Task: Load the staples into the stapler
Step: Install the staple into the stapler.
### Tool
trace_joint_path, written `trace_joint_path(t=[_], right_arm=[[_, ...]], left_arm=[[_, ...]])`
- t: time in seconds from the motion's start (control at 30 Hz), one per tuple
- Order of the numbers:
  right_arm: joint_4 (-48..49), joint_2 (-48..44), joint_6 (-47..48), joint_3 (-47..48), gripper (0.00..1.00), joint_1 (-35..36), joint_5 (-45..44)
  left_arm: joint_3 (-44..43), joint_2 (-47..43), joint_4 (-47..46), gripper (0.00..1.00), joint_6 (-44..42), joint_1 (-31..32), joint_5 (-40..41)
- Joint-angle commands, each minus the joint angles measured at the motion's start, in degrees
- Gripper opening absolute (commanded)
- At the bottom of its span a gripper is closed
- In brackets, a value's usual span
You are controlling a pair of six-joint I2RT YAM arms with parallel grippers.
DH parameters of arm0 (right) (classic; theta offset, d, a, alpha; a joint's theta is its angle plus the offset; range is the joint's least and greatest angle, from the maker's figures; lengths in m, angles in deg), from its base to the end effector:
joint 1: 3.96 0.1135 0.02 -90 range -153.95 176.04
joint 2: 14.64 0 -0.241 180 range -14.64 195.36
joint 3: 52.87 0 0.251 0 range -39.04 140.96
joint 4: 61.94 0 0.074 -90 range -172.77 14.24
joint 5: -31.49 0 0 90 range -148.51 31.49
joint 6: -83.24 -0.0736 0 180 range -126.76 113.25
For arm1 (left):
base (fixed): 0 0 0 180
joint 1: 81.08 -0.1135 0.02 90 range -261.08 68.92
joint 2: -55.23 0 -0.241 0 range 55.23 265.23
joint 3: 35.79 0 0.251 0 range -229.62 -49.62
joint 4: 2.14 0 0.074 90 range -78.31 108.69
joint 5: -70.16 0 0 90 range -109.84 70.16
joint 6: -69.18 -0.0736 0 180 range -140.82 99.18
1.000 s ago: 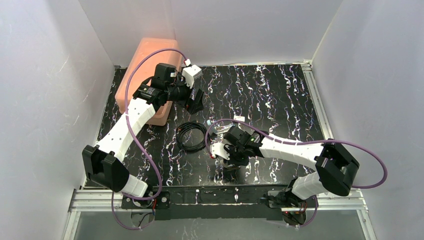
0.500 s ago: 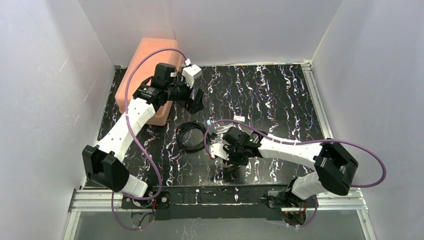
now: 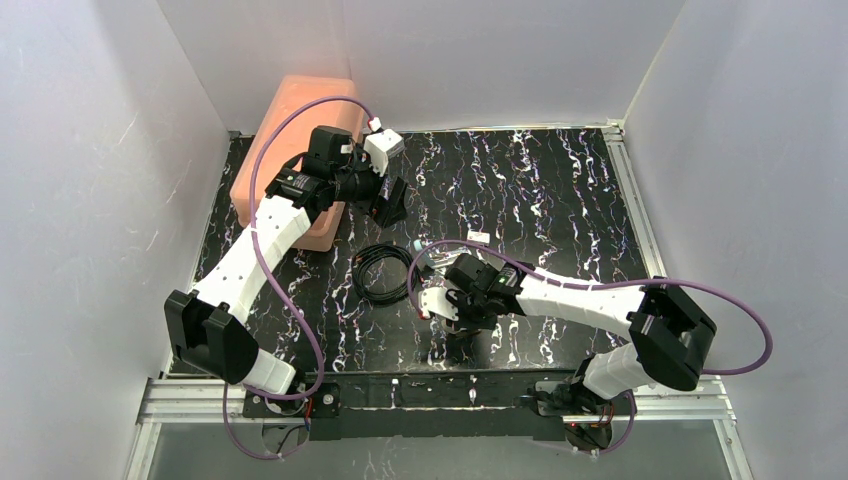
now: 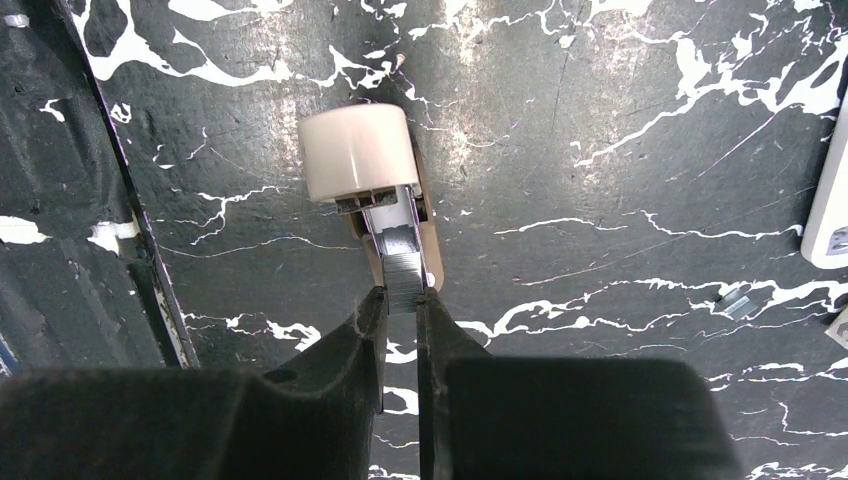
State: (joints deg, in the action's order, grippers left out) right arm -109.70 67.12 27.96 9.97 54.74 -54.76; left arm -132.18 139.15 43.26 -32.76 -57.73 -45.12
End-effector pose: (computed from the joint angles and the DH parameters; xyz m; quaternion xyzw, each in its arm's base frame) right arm 0.1420 0.2428 0.1352 -0.7170 0.6664 0.0733 0.1909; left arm 0.3158 -0.1706 0.3309 0.3595 0.7852 -0.2376 0.4447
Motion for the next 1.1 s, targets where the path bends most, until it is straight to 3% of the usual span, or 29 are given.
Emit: trace_joint_path(t=[0.0,1.07], right_arm=[[-0.4,-1.2,2.5,2.1,0.01,0.4,-0.4],[0.1,-3.5,10.5,0.5,0.01,0.5,-0.3]], left_arm=[[-2.2,-0.1,1.0,0.98,-0.5,-0.3,-0.1],[-2.1,0.3,1.0,0.98,-0.8,-0.3,0.2]])
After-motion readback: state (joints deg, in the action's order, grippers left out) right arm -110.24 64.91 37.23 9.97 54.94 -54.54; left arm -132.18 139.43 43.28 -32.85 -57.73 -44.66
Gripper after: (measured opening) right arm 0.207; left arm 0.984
